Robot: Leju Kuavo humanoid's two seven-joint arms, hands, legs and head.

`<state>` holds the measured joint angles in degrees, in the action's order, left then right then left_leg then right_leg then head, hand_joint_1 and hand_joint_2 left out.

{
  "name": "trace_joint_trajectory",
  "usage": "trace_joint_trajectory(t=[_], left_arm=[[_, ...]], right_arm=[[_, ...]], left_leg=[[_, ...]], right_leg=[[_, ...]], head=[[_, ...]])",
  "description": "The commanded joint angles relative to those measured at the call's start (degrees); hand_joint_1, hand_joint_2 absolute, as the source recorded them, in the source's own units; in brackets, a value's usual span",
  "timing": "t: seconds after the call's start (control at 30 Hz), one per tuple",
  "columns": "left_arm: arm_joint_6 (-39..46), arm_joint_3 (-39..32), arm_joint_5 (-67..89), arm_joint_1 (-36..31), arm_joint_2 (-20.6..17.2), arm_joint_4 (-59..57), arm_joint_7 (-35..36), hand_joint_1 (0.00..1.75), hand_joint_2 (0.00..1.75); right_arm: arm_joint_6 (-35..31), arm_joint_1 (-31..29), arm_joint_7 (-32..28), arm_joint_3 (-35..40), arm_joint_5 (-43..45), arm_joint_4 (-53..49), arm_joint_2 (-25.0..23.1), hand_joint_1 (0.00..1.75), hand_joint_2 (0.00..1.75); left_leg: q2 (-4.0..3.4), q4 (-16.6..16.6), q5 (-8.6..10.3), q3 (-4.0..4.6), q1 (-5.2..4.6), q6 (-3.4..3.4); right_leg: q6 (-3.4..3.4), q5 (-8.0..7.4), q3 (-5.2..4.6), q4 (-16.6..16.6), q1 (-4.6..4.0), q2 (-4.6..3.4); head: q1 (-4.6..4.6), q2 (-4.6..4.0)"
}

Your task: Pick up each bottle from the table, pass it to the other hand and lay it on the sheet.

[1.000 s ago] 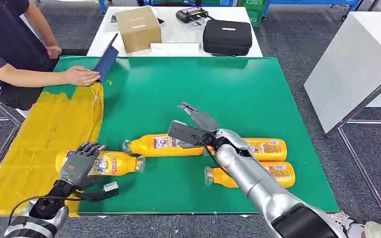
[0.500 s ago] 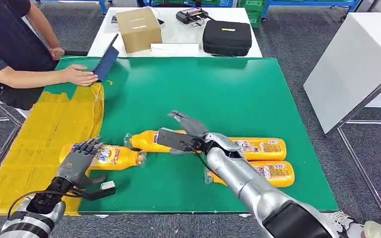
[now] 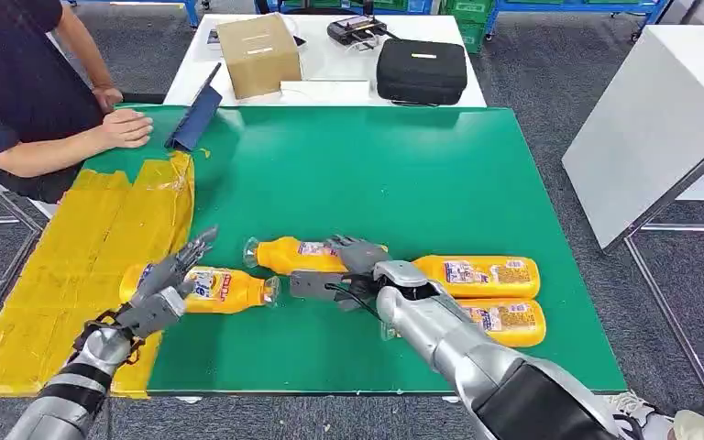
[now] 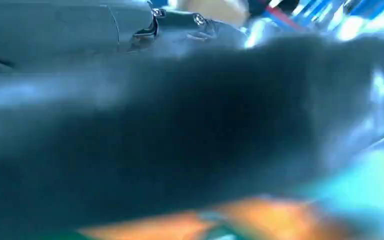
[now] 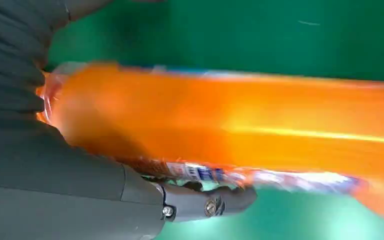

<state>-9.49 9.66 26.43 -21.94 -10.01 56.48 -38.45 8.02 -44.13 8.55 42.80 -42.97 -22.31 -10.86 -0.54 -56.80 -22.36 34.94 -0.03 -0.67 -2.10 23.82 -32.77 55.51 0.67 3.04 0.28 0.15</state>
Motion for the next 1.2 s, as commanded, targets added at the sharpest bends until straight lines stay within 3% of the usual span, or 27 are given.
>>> trace_joint_trajectory(t=[0.03, 0.2, 0.27, 0.43, 0.53, 0.6, 0.63, 0.67, 0.7, 0.73, 0.8, 0.87, 1.03, 1.07, 1.2], left_arm=[[-5.93, -5.88, -7.30, -4.26, 7.34, 0.38, -1.55, 0.00, 0.00], [-6.55, -5.95, -6.41, -4.32, 8.08, 0.31, -1.45, 0.00, 0.00], [-6.55, -5.95, -6.41, -4.32, 8.08, 0.31, -1.45, 0.00, 0.00], [-7.00, -6.94, -7.31, -3.69, 8.23, 0.62, -1.43, 0.00, 0.00], [-9.31, -10.14, -11.41, 0.41, 7.67, 4.77, 0.96, 0.00, 0.00], [-12.57, -13.19, -16.71, 5.95, 7.03, 10.90, 3.40, 0.00, 0.00], [-12.85, -13.52, -16.96, 7.12, 6.78, 12.01, 3.38, 0.00, 0.00], [-13.43, -14.58, -18.46, 8.63, 7.15, 13.67, 4.48, 0.00, 0.00], [-14.52, -15.49, -20.32, 9.68, 7.61, 14.78, 5.72, 0.00, 0.00], [-14.58, -15.56, -20.46, 10.10, 7.67, 15.39, 5.77, 0.00, 0.00], [-16.50, -16.78, -25.21, 11.48, 9.06, 17.03, 7.55, 0.00, 0.00], [-16.84, -16.17, -26.89, 12.55, 9.77, 18.63, 8.46, 0.00, 0.00], [-16.57, -14.29, -28.41, 14.09, 10.58, 20.99, 9.41, 0.00, 0.00], [-16.19, -13.71, -28.36, 14.23, 10.29, 20.93, 10.84, 0.00, 1.75], [-15.93, -13.35, -28.37, 14.19, 9.73, 20.66, 11.40, 0.00, 1.75]], right_arm=[[-0.51, 3.01, 6.64, 3.70, -3.61, 9.26, 3.40, 1.71, 1.75], [-0.89, 3.07, 8.52, 1.85, -4.59, 9.30, 4.44, 1.75, 1.75], [-0.89, 3.07, 8.52, 1.85, -4.59, 9.30, 4.44, 1.75, 1.75], [-3.00, 2.85, 8.07, -0.02, -4.29, 8.71, 4.12, 1.75, 1.75], [-16.04, 2.59, 1.50, -6.65, -1.83, 5.71, 3.12, 1.75, 1.75], [-29.20, 4.35, -10.03, -13.77, 1.81, 1.26, 2.10, 1.75, 1.75], [-28.95, 4.32, -9.70, -14.00, 1.48, 0.90, 1.91, 1.75, 1.75], [-33.30, 6.45, -15.29, -17.58, 4.18, -3.23, 1.60, 1.75, 1.75], [-35.81, 7.91, -18.94, -20.45, 5.49, -6.39, 1.04, 1.75, 1.75], [-35.49, 8.23, -19.14, -20.74, 5.46, -6.98, 0.97, 1.75, 1.75], [-35.57, 11.79, -25.82, -26.00, 9.34, -16.09, -0.29, 1.75, 1.75], [-32.18, 15.15, -28.34, -28.82, 13.81, -26.27, -1.19, 1.75, 1.75], [-27.29, 19.62, -29.36, -28.30, 19.04, -38.88, -0.99, 1.75, 1.75], [-26.55, 19.92, -29.17, -27.77, 19.41, -39.81, -0.99, 1.75, 1.75], [-26.36, 20.33, -29.09, -27.24, 19.63, -40.14, -1.21, 1.75, 1.75]], left_leg=[[0.37, 0.10, 0.05, -0.13, 0.09, 0.04], [0.23, 0.07, 0.04, -0.25, 0.10, 0.04], [0.23, -0.05, 0.03, -0.37, 0.12, 0.03], [0.08, 0.07, 0.08, -0.40, 0.10, 0.01], [0.15, 0.09, 0.17, -0.17, 0.13, 0.02], [-0.25, 0.10, 0.07, -0.44, 0.07, -0.03], [-0.37, 0.14, 0.05, -0.49, 0.07, -0.02], [-0.55, 0.12, 0.04, -0.37, 0.06, -0.01], [-0.43, 0.03, 0.07, -0.32, 0.02, -0.04], [-0.50, 0.03, 0.10, -0.17, 0.02, -0.05], [-0.56, -0.07, -0.01, 0.02, 0.05, 0.03], [-0.47, 0.00, 0.16, 0.26, 0.03, 0.05], [-0.20, -0.12, 0.10, 0.54, 0.13, 0.04], [-0.17, -0.02, 0.27, 0.71, 0.10, 0.04], [-0.24, -0.02, 0.27, 0.76, 0.10, 0.04]], right_leg=[[0.05, 0.01, 0.30, -0.19, -0.07, 0.07], [0.09, -0.15, 0.89, -0.17, -0.09, 0.06], [0.10, -0.08, 0.42, -0.05, -0.09, 0.11], [0.18, -0.03, 0.41, -0.13, -0.07, -0.04], [0.31, -0.15, 0.20, -0.17, -0.10, -0.26], [0.15, -0.21, 0.38, -0.13, -0.05, -0.44], [0.16, -0.23, 0.43, -0.17, -0.05, -0.60], [0.17, -0.29, 0.43, -0.14, -0.05, -0.81], [0.02, -0.33, 0.85, -0.02, -0.03, -0.51], [0.07, -0.39, 0.67, -0.01, -0.04, -0.64], [0.21, -0.31, 0.45, 0.09, -0.06, -0.85], [0.12, -0.42, 0.17, 0.06, -0.07, -0.61], [0.11, -0.27, 0.03, 0.14, -0.13, -0.47], [0.07, -0.39, -0.14, 0.08, -0.11, -0.33], [0.11, -0.40, -0.21, 0.07, -0.11, -0.42]], head=[[0.00, 0.00], [-0.13, 0.00], [-0.04, 0.00], [-0.07, 0.00], [-0.07, 0.00], [-0.07, 0.00], [-0.02, 0.00], [-0.07, 0.00], [-0.07, 0.00], [0.00, 0.00], [-0.02, 0.00], [-0.09, 0.00], [-0.09, 0.00], [-0.07, 0.00], [-0.04, 0.00]])
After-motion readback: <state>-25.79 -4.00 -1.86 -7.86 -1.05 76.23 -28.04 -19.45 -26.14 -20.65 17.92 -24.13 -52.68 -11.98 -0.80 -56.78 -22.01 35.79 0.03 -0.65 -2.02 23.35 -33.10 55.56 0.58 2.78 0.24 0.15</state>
